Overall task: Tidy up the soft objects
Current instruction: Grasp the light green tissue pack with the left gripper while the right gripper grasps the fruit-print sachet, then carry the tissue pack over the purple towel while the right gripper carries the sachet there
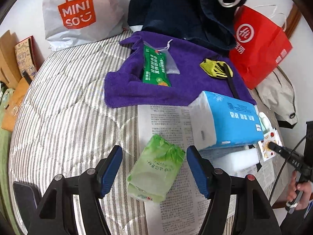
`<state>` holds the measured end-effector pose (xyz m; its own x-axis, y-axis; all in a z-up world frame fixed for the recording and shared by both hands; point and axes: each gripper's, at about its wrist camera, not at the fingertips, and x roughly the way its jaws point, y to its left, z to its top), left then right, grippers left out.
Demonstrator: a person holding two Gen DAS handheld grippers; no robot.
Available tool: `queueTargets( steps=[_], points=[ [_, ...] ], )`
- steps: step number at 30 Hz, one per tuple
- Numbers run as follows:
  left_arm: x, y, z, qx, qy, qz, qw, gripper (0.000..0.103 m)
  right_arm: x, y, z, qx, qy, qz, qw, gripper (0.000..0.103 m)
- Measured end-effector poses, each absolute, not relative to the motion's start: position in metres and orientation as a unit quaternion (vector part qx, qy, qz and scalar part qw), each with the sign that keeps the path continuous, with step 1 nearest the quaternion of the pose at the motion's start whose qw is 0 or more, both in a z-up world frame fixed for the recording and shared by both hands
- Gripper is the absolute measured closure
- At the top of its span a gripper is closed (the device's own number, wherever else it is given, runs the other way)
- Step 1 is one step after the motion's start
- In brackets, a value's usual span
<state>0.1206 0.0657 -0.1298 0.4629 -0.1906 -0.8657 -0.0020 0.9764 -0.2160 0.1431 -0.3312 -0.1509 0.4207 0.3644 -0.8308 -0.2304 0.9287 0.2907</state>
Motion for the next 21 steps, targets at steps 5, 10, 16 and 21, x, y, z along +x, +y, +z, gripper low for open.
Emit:
queueTargets(
  steps=[5, 10, 16, 21],
  points=[
    [0.114, 0.05, -0.14, -0.047, 0.509, -0.074, 0.856, 0.023, 0.132, -0.336, -0.139, 0.06, 0.499, 0.167, 0.848, 0.099],
    [0.118, 0.04, -0.168, 0.0, 0.527, -0.048, 0.848, 0.023, 0.121, -0.332, -0.132, 0.057, 0.494, 0.175, 0.85, 0.099],
    [0.111, 0.04, -0.178, 0.0, 0.506, -0.024, 0.862, 0.044, 0.114, -0.333, -0.133, 0.056, 0.499, 0.177, 0.847, 0.099],
    [0.108, 0.052, -0.17, -0.043, 0.492, -0.029, 0.869, 0.048, 0.11, -0.333, -0.134, 0.058, 0.501, 0.178, 0.845, 0.099]
  ],
)
